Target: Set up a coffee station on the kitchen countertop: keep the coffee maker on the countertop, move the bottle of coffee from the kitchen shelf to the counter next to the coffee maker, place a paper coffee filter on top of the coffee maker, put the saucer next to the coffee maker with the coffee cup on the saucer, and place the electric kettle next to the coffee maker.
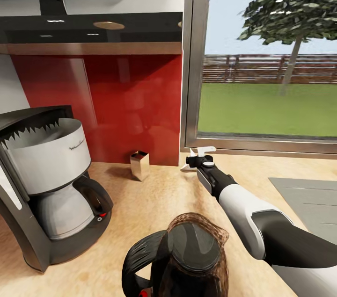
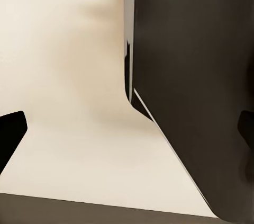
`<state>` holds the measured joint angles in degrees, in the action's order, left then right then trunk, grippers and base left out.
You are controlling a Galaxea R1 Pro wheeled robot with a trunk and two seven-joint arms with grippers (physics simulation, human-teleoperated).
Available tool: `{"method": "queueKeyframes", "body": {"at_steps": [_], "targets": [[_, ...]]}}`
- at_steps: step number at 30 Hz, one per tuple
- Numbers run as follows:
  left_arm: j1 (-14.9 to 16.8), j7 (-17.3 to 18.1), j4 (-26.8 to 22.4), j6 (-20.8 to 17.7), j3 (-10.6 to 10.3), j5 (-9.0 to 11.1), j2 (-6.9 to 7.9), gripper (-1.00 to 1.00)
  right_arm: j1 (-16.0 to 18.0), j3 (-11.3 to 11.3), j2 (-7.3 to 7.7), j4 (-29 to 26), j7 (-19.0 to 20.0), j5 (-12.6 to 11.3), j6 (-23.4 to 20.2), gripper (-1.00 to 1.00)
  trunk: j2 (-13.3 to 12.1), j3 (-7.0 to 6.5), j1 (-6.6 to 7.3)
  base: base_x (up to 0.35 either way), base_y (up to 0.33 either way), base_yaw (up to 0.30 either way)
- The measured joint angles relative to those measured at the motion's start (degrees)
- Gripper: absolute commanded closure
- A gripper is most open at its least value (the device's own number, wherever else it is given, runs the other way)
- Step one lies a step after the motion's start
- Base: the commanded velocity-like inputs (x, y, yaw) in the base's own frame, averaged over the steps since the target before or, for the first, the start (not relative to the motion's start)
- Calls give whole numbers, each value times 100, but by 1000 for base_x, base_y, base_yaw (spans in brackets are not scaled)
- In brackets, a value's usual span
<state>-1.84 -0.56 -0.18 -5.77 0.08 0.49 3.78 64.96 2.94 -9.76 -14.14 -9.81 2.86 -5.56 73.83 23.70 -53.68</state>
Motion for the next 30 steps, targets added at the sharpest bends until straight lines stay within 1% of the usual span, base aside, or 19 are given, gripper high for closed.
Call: {"method": "queueKeyframes", "body": {"at_steps": [4,15,27,30], "targets": [[0,6,3,0,0,4,0,-100,-3,0,12,3,0,0,0,-100,0,0,0,0,0,0],[-1,12,7,0,0,5,-7,-100,-20,0,123,161,-2,0,155,-100,0,0,0,0,0,0],[0,16,-1,0,0,3,0,-100,-21,0,138,174,-2,0,167,-100,0,0,0,0,0,0],[0,16,-1,0,0,5,0,-100,-25,0,227,180,-4,1,167,-100,0,0,0,0,0,0]]}}
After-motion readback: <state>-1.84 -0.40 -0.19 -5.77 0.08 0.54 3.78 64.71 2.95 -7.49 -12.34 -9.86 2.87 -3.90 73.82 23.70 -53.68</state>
